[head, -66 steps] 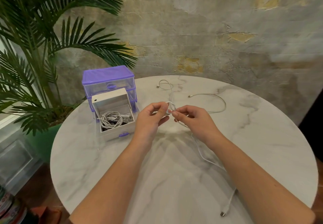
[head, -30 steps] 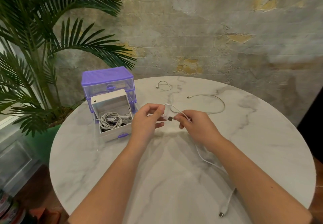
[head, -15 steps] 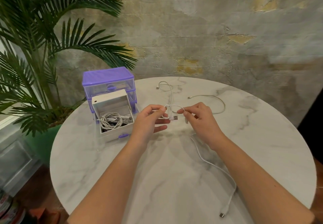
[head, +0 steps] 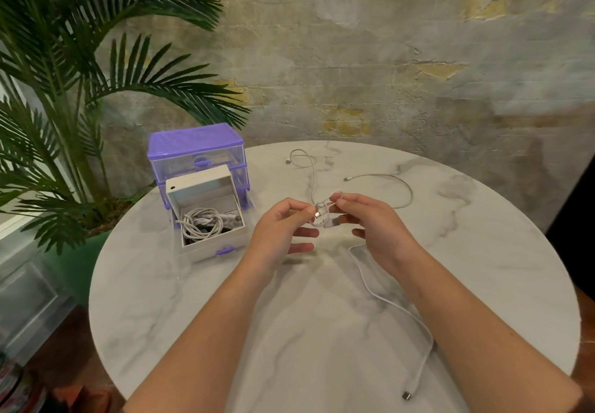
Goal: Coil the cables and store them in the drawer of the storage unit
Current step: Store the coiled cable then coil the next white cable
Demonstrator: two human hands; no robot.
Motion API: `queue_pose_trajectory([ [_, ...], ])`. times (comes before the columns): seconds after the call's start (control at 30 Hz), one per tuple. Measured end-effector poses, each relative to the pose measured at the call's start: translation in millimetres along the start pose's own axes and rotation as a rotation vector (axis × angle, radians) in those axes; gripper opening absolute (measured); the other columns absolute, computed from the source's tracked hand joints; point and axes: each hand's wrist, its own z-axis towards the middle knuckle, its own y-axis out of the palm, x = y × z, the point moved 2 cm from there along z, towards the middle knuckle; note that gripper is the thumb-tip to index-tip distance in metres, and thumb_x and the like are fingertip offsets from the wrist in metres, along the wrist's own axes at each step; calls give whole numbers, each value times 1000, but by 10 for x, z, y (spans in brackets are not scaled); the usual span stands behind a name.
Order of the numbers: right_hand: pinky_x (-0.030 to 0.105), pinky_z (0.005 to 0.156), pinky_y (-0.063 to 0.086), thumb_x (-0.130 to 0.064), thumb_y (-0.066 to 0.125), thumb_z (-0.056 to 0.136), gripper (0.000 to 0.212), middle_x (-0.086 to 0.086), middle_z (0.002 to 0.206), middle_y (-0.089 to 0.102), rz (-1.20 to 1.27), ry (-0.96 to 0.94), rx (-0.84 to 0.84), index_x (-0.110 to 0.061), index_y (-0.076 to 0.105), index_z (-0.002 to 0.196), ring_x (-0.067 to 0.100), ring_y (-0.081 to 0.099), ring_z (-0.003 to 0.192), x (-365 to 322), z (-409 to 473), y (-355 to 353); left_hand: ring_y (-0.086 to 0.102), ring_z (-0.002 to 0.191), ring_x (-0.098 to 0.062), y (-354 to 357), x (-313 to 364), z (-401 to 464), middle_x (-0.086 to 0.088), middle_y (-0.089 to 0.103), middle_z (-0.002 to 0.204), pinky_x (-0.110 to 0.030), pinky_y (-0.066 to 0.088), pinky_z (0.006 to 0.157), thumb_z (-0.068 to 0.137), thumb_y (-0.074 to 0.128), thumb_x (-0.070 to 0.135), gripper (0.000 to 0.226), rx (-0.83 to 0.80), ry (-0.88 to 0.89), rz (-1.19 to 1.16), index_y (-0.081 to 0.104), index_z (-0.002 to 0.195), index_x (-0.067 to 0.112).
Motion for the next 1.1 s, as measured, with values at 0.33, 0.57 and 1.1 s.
queue_pose_trajectory([
  [0.33, 35, 79, 30, -29, 64, 77, 22, -8, 85, 65, 151, 76, -222, -28, 63, 99, 11, 54, 84, -10, -14, 101, 68, 75, -11, 54, 3, -19, -4, 65, 95, -30, 57, 66, 92, 63, 23, 9, -17, 31, 4, 65, 91, 14],
  [0.57, 34, 82, 44, -11, 75, 79, 37, -2, 99, 64, 100, -30, -135, -21, 60, 112, 13, 64, 87, 68, 13, 122, 69, 75, -12, 22, 28, -16, 0, 67, 87, -30, 58, 70, 92, 63, 23, 10, 34, 49, -72, 65, 94, 13],
  [1.1, 24, 67, 44, 4, 74, 78, 52, 3, 89, 66, -94, 44, -326, -17, 61, 123, 13, 62, 76, 61, 1, 73, 61, 74, -1, -67, 49, 42, 1, 63, 94, -22, 56, 65, 94, 61, 22, 12, 199, 125, -121, 66, 100, 13],
])
